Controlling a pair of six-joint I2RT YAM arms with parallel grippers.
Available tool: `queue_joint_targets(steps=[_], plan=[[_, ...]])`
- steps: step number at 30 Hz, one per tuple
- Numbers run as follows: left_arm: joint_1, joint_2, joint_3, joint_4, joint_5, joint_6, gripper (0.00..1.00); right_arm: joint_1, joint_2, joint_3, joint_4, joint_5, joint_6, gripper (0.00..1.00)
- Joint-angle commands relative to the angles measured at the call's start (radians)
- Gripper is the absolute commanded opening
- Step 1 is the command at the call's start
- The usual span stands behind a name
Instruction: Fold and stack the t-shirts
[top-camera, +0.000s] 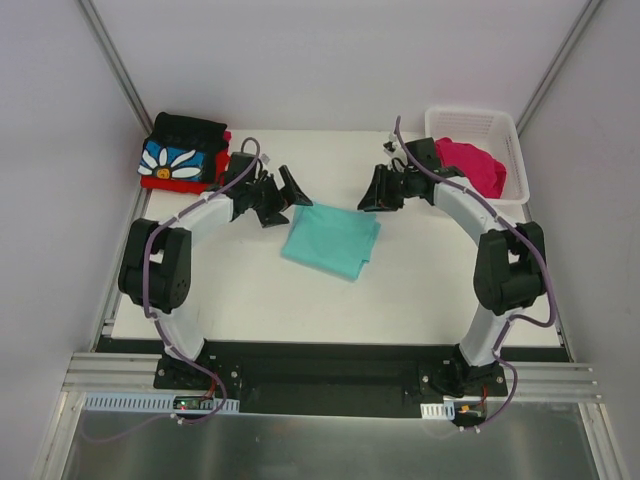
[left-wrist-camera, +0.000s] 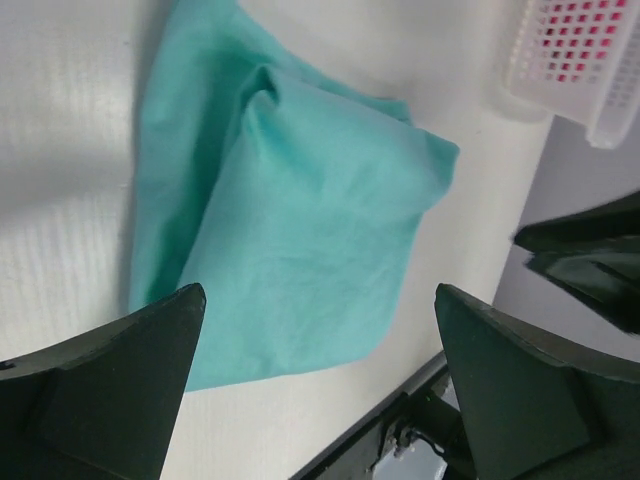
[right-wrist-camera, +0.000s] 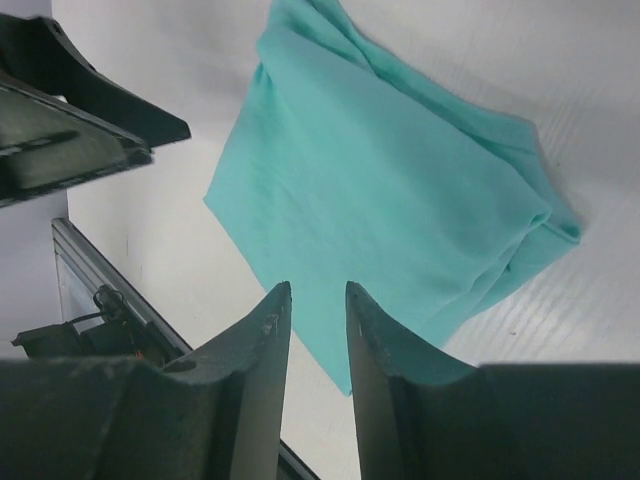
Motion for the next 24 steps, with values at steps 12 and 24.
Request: queue_joint_targets(steps=[12, 24], plan=[[-0.037, 0.256, 0.195, -0.254, 0.319, 0.183, 0.99, 0.024, 0.064, -0.133, 0.171, -0.113, 0.117, 0.38], [-0.06, 0.24, 0.11, -0.262, 0.29, 0.203, 0.99, 0.016, 0.342, 0.069, 0.19, -0.125, 0.101, 0.36]])
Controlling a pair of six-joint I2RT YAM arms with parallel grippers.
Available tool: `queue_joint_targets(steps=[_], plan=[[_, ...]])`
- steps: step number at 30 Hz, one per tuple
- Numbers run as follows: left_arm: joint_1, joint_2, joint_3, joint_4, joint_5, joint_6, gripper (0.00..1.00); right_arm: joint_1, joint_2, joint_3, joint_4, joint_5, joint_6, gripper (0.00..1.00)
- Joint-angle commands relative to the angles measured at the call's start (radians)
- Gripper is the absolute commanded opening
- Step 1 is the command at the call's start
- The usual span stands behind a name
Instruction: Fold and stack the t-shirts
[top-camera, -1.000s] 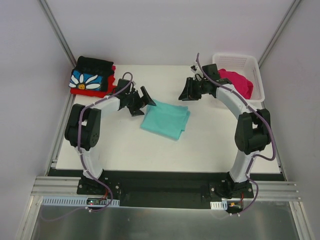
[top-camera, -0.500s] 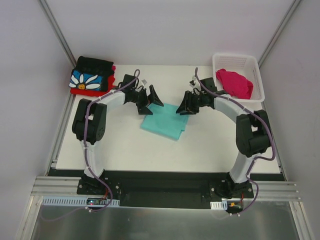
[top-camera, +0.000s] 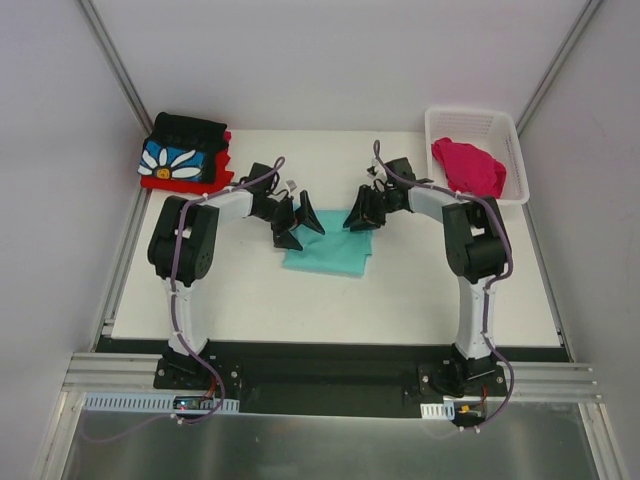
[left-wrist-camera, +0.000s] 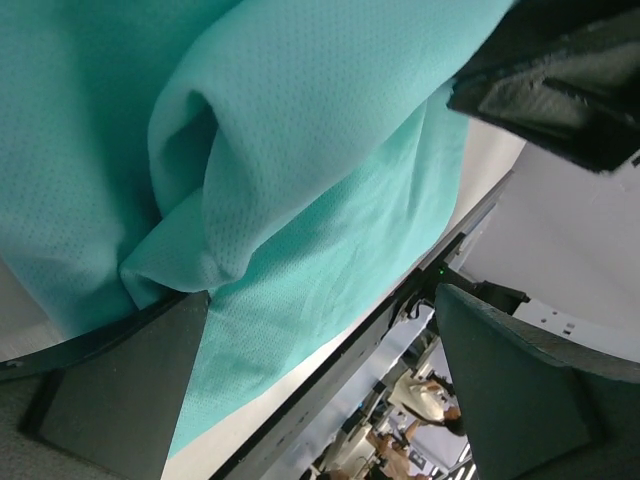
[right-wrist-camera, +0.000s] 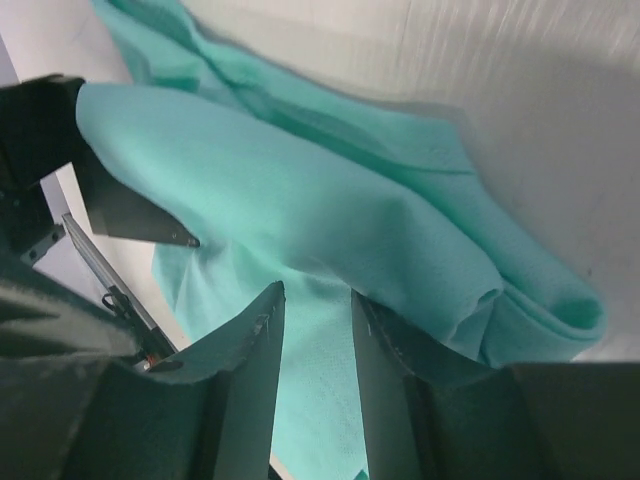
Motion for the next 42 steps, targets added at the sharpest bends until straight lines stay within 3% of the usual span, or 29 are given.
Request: queue_joint_targets(steps=[1, 8, 17, 25, 28, 36, 42], plan=[[-0.032, -0.039, -0.06, -0.04, -0.025, 0.04, 0.99, -0.003, 0.052, 0.092, 0.034, -0.02, -0.007, 0.36], [-0.062, -0.128, -0.141, -0.04, -0.054, 0.025, 0.99, -0.005, 0.119, 0.18, 0.009, -0.052, -0.015, 0.36], [-0.061, -0.145, -0.092, -0.053, -0.068, 0.026, 0.99, 0.001, -0.094, 0.166, -0.129, -0.034, -0.056, 0.38], [-0.011, -0.183, -0.051, -0.084, -0.213, 0.021, 0.99, 0.007, -0.304, 0.013, -0.135, -0.023, -0.036, 0.4], [0.033, -0.165, -0.002, -0.102, -0.203, 0.032, 0.99, 0.009, -0.356, -0.079, -0.092, -0.02, -0.015, 0.4], [0.077, -0.097, 0.187, -0.175, -0.193, 0.048, 0.99, 0.012, -0.385, -0.252, -0.006, -0.022, 0.008, 0.4], [0.077, -0.076, 0.225, -0.181, -0.18, 0.022, 0.99, 0.021, -0.364, -0.289, 0.026, -0.011, 0.01, 0.39]])
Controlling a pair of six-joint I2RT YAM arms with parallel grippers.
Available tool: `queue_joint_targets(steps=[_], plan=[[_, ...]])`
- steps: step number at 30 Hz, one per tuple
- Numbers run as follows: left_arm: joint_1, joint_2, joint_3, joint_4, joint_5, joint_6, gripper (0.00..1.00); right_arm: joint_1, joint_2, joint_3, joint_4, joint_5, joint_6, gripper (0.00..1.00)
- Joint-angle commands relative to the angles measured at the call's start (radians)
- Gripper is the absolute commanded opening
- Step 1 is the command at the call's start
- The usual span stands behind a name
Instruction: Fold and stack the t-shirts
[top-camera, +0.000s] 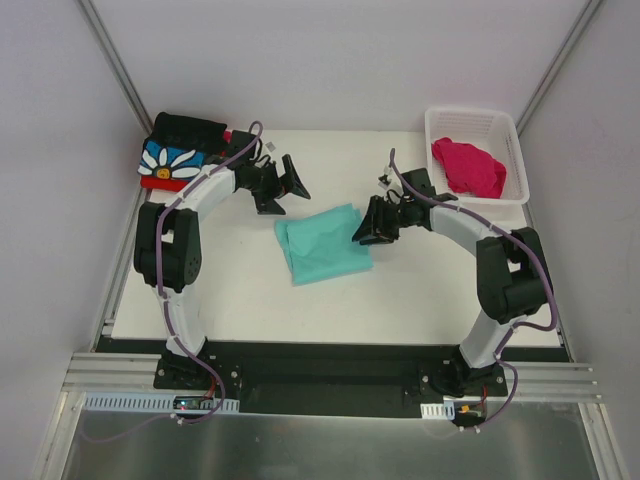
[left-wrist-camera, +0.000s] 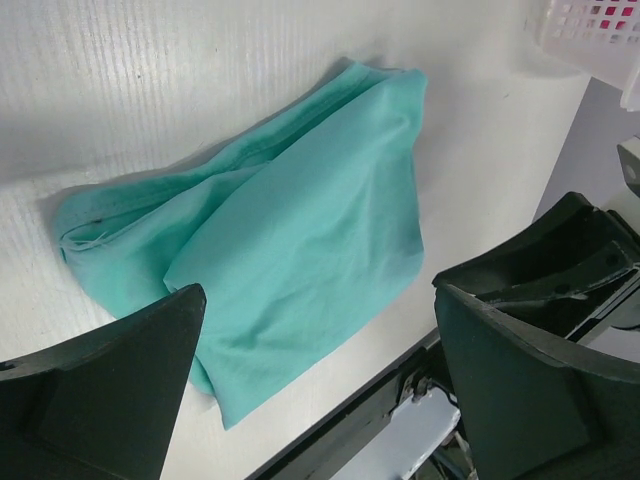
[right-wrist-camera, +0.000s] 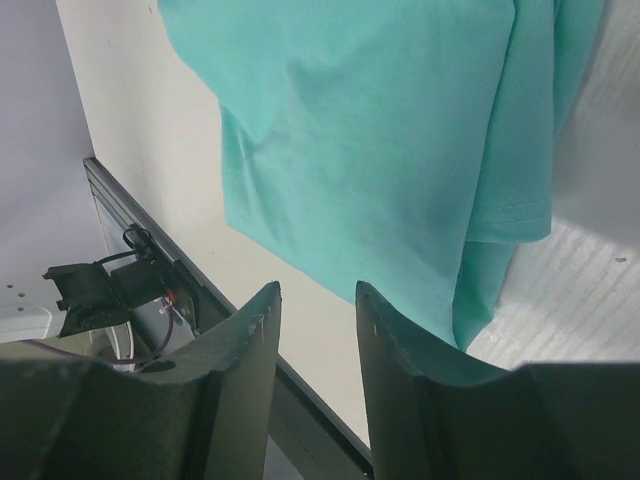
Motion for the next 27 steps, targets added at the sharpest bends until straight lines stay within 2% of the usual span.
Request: queue_joint_targets(steps=[1, 18, 27], plan=[[-0.008, 0.023, 0.034, -0.046, 0.013, -0.005, 0.99, 0.01, 0.005, 0.001, 0.07, 0.007, 0.005, 0.39], [-0.026, 0.012, 0.01, -0.017, 0.069, -0.051, 0.99, 0.015, 0.158, -0.007, 0.142, 0.005, 0.019, 0.38], [-0.031, -0.064, 0.013, -0.018, 0.109, -0.077, 0.99, 0.015, 0.207, 0.01, 0.122, 0.011, -0.033, 0.37]])
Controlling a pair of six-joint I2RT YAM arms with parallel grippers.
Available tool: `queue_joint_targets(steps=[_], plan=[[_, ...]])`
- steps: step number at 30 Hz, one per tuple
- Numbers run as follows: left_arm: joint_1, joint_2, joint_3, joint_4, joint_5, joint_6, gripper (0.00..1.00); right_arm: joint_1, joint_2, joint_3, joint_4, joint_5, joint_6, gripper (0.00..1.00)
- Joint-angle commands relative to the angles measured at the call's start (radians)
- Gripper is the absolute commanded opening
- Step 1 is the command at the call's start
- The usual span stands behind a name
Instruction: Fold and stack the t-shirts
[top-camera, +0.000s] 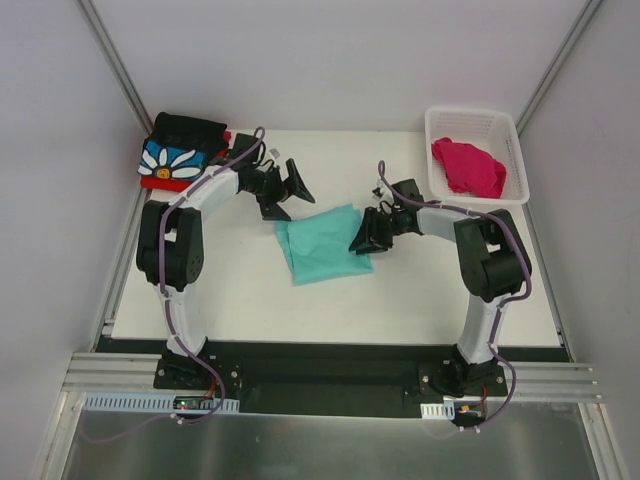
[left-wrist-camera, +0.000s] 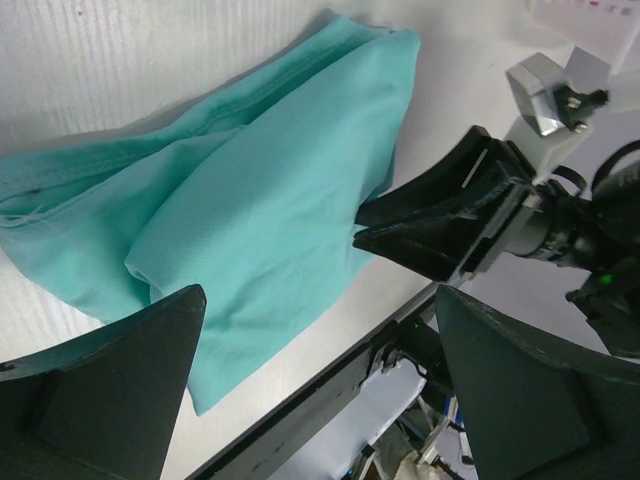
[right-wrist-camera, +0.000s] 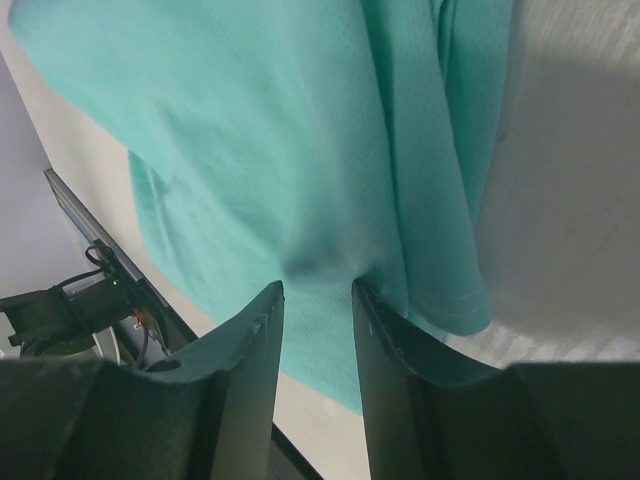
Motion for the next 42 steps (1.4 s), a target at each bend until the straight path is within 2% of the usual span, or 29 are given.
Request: queue_joint_targets(steps=[1, 9, 16, 22, 37, 42], plan=[[-0.014, -0.112, 0.011, 0.006, 0.047, -0.025, 0.99, 0.007, 0.025, 0.023, -0.001, -0.003, -0.036, 0.37], [-0.062, -0.108, -0.001, 0.016, 0.047, -0.044, 0.99, 0.008, -0.091, 0.067, -0.083, 0.003, -0.041, 0.38], [-0.102, -0.058, -0.009, 0.049, 0.039, -0.05, 0.99, 0.02, -0.235, 0.02, -0.1, 0.025, -0.016, 0.38], [-0.1, -0.009, -0.009, 0.05, 0.019, -0.021, 0.99, 0.024, -0.297, -0.02, -0.126, 0.037, -0.03, 0.38], [-0.039, 0.026, -0.093, 0.05, -0.062, 0.056, 0.99, 0.02, -0.28, -0.028, -0.153, 0.038, -0.055, 0.39], [-0.022, 0.028, -0.092, 0.05, -0.056, 0.059, 0.99, 0.04, -0.245, -0.071, -0.085, 0.023, -0.024, 0.39]])
